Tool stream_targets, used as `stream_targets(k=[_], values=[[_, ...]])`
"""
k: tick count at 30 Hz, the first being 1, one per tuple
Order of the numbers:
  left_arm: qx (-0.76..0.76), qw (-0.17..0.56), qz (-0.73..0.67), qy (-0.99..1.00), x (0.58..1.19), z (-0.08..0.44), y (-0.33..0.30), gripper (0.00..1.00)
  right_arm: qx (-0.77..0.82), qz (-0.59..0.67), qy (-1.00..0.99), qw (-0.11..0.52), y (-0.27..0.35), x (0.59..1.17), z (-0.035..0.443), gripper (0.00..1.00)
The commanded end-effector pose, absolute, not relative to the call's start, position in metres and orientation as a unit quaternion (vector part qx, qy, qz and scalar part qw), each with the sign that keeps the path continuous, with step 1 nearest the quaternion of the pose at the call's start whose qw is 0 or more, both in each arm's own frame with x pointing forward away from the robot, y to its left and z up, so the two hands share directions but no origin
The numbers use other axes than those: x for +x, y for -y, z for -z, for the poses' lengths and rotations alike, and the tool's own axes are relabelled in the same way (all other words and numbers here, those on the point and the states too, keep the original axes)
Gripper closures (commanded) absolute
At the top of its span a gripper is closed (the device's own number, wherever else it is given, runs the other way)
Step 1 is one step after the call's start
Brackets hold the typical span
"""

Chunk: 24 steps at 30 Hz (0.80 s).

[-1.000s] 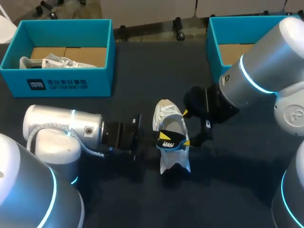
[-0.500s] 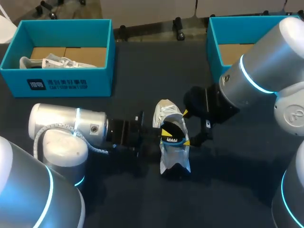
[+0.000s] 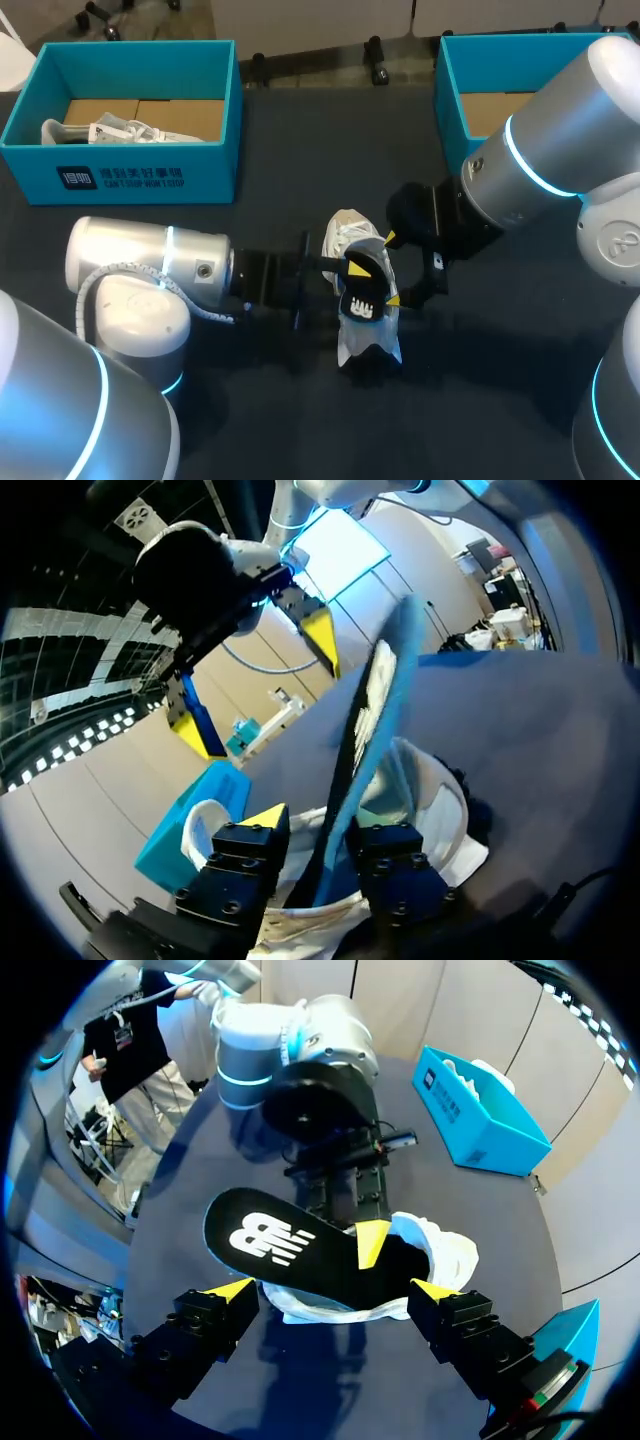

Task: Take the shoe out of the shoebox, open the shoe tongue, remove and reinsert the insole, then place the shoe into the shoebox

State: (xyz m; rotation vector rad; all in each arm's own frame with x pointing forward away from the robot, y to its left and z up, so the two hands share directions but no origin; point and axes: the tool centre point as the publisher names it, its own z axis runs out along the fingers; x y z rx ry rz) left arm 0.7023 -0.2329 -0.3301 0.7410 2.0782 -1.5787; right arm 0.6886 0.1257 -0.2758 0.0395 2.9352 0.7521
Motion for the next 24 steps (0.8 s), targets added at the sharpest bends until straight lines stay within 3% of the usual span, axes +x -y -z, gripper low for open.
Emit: stream_targets(k=[1, 3, 7, 24], values=[[0.271, 0.213, 0.569, -0.746, 0.693, 0.319, 0.220, 0.67, 0.013, -0.248, -0.967, 0.057, -0.127, 0.688, 0.277, 0.00], [0.275, 0.210, 0.569, -0.746, 0.689, 0.319, 0.221, 0.74, 0.013, -0.248, -0.967, 0.057, -0.127, 0.688, 0.277, 0.00], [0.284, 0.202, 0.564, -0.748, 0.684, 0.325, 0.225, 1.00, 0.013, -0.248, -0.967, 0.057, -0.127, 0.688, 0.277, 0.00], [0.286, 0.238, 0.547, -0.750, 0.705, 0.351, 0.239, 1.00, 0.013, -0.248, -0.967, 0.057, -0.127, 0.688, 0.277, 0.00]])
